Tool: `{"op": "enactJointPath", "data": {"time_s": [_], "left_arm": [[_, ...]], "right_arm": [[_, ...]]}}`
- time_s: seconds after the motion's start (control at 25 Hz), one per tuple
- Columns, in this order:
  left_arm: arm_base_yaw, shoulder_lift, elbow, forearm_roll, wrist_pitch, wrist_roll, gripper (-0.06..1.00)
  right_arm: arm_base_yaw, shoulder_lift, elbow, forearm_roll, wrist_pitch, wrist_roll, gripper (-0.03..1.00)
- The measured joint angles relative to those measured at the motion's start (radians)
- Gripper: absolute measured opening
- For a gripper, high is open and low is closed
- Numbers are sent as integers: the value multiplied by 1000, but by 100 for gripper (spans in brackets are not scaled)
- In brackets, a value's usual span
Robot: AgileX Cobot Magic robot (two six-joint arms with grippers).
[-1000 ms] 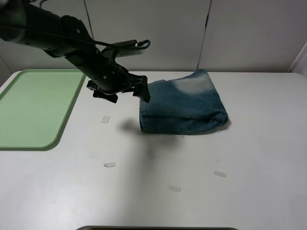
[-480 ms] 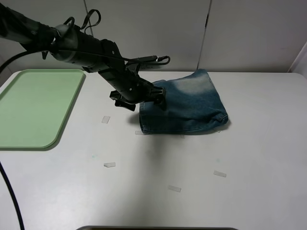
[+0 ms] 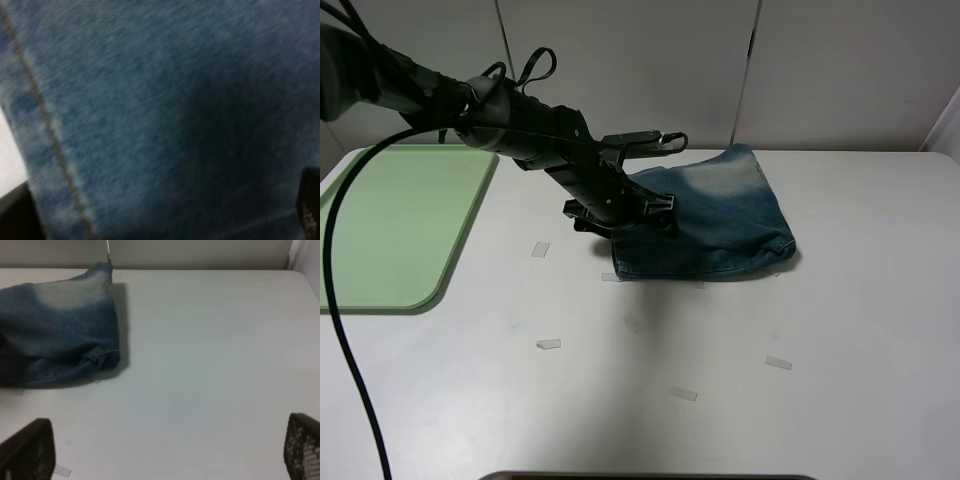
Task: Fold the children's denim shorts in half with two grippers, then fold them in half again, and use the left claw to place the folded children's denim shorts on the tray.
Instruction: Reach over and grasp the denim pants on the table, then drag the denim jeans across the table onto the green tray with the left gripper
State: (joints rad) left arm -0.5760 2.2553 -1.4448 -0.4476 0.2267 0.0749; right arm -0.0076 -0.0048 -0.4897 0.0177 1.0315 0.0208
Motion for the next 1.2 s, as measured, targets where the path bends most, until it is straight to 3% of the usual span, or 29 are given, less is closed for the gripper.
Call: {"op": "enactJointPath", "data": {"time_s": [0.24,0.56,0.92,1.2], "left_arm": [[-21,20,-4,2,-54,0,75],[-22,32,-3,-1,-61,0,16],[-20,30,-3,-4,-58,0,15],[47,-53,0,50,35,0,15]], "right_arm": [[0,0,0,0,0,0,69],[0,0,0,0,0,0,69],[0,0,0,0,0,0,69],[0,0,0,0,0,0,69]]}}
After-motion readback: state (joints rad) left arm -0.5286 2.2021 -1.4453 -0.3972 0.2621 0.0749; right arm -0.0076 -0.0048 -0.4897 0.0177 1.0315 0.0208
